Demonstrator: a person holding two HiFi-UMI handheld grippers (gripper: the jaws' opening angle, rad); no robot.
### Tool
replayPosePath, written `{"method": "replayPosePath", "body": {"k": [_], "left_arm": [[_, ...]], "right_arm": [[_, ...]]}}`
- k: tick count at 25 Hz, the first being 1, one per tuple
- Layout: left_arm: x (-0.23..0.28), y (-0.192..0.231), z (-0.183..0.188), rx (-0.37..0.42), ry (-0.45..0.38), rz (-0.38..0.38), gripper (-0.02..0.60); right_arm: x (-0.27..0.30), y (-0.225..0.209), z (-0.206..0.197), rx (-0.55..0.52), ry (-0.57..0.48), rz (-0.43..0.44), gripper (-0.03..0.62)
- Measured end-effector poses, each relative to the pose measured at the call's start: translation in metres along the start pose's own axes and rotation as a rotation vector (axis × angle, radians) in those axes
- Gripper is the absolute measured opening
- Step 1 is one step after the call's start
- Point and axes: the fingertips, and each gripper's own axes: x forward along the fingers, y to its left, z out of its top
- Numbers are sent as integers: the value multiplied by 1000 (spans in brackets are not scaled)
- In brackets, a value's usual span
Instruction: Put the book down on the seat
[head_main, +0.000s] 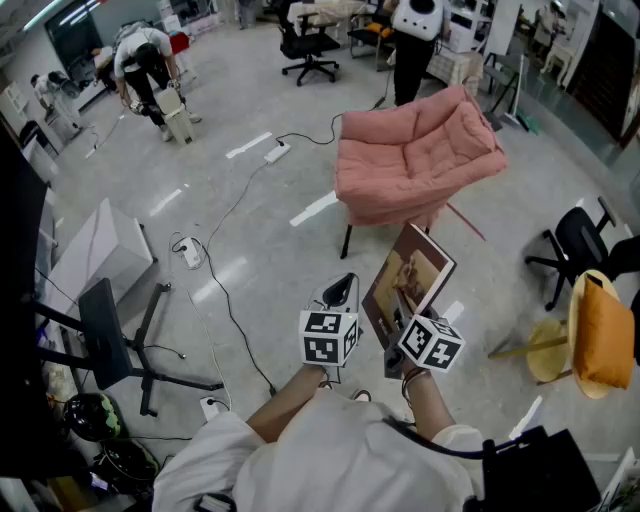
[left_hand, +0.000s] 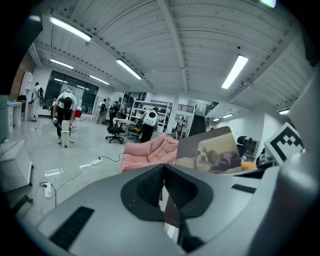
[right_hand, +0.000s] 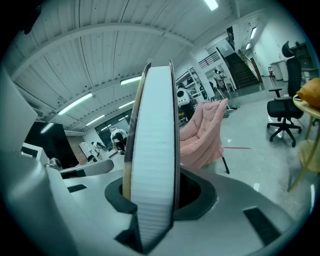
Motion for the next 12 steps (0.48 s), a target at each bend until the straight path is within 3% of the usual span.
{"method": "replayPosePath", "body": {"k": [12], "left_arm": [[-4,18,1,-38,-4,-3,9]], "right_arm": [[2,9,-9,2,7,-20,149]]}}
